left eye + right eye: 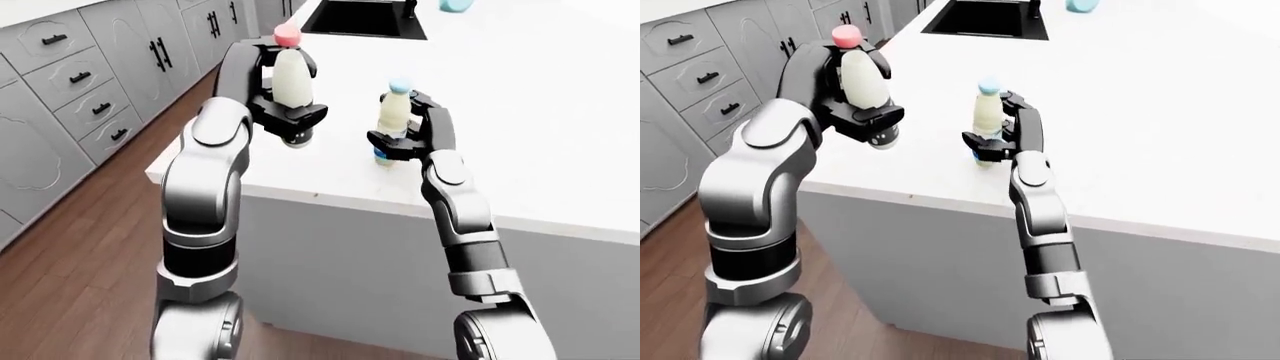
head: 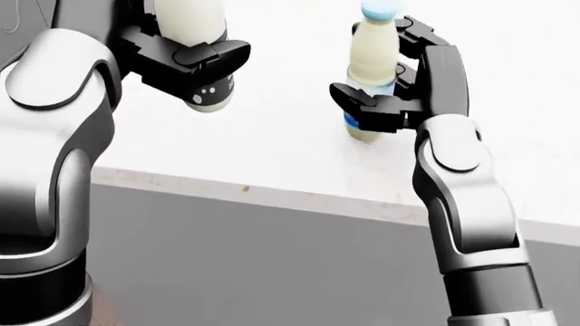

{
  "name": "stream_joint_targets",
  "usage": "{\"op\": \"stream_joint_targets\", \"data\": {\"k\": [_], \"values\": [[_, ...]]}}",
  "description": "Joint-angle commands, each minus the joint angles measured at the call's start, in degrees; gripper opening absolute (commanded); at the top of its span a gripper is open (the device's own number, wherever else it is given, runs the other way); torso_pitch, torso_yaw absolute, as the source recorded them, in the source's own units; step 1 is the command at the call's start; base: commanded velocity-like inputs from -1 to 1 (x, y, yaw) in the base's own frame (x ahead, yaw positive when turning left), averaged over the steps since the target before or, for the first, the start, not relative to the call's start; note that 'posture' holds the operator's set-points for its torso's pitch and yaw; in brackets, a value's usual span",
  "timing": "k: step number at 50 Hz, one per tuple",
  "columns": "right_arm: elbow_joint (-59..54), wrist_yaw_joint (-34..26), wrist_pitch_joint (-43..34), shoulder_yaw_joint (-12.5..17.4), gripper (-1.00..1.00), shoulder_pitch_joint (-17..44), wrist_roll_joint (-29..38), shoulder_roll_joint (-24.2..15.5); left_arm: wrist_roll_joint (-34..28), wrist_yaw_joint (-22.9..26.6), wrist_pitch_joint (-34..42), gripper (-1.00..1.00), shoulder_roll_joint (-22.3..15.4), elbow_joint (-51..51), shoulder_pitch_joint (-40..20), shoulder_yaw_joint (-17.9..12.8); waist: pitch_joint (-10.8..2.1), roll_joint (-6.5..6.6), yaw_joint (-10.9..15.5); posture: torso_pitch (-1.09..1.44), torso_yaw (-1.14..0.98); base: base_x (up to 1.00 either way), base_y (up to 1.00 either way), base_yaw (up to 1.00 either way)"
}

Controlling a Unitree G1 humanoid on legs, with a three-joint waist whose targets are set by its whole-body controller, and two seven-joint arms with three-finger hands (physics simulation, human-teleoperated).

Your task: Move the drinks to the dining counter.

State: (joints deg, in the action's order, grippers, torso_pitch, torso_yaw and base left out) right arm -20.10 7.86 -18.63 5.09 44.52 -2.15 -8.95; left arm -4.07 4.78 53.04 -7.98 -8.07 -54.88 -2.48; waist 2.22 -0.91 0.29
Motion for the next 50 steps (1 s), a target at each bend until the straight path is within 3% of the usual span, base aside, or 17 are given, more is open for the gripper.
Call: {"op": "stream_joint_targets", "data": {"k": [1,4,17,19,24,33,38,41,45,50], "values": [[2.01,0.11,1.84,0.45,0.15,2.03,0.35,-0.53,-0.15,-0.31,-1.98,-1.00,-0.37,-1.51,-2.03,-0.46,-1.68,-0.04,-0.02,0.00,0.00,0.00,0.00,0.00],[1.09,-0.04,2.56,0.58,0.28,2.16,0.39,-0.57,-0.12,-0.36,-2.13,-1.00,-0.40,-1.17,-2.18,-0.49,-1.73,-0.03,0.00,0.00,0.00,0.00,0.00,0.00],[2.96,-0.40,1.07,0.65,0.24,2.29,0.50,-0.80,-0.08,-0.38,-2.03,-1.00,-0.47,-0.97,-2.48,-0.45,-2.00,-0.02,0.01,0.00,0.00,0.00,0.00,0.00],[3.20,-0.53,0.97,0.79,0.32,2.12,0.47,-1.02,-0.08,-0.39,-2.24,-1.00,-0.48,-0.71,-2.54,-0.47,-2.01,-0.03,0.01,0.00,0.00,0.00,0.00,0.00],[3.69,-0.79,1.20,1.21,0.93,1.16,-0.18,-1.14,-0.10,-0.49,-2.12,-1.00,-0.30,-0.81,-2.49,-0.39,-2.06,-0.08,0.06,0.00,0.00,0.00,0.00,0.00],[9.69,-1.77,-1.62,1.14,1.00,-1.53,0.09,-1.86,-0.16,-0.33,-1.96,-1.00,-0.48,-0.56,-3.04,-0.49,-2.02,-0.15,0.07,0.00,0.00,0.00,0.00,0.00],[23.63,-4.02,-7.32,2.39,1.00,-9.19,0.37,-3.32,-0.49,-0.80,-8.12,-1.00,-0.13,7.75,-3.51,-0.30,-1.85,-0.48,0.43,0.00,0.00,0.00,0.00,0.00],[33.62,-5.63,-12.68,5.49,1.00,-13.06,-1.32,-4.77,-0.63,-1.39,-12.02,-1.00,0.23,13.49,-4.78,-0.35,-1.95,-0.75,0.62,0.00,0.00,0.00,0.00,0.00],[41.27,-6.36,-16.97,8.43,1.00,-15.54,-3.25,-6.34,-0.11,-2.44,-18.11,-1.00,0.85,21.30,-7.08,-0.51,-1.86,-1.11,0.72,0.00,0.00,0.00,0.00,0.00],[45.51,-5.84,-19.25,11.01,1.00,-16.89,-5.76,-8.08,1.32,-4.06,-31.66,-1.00,1.27,37.63,-10.98,-1.02,-1.75,-1.57,0.63,0.00,0.00,0.00,0.00,0.00]]}}
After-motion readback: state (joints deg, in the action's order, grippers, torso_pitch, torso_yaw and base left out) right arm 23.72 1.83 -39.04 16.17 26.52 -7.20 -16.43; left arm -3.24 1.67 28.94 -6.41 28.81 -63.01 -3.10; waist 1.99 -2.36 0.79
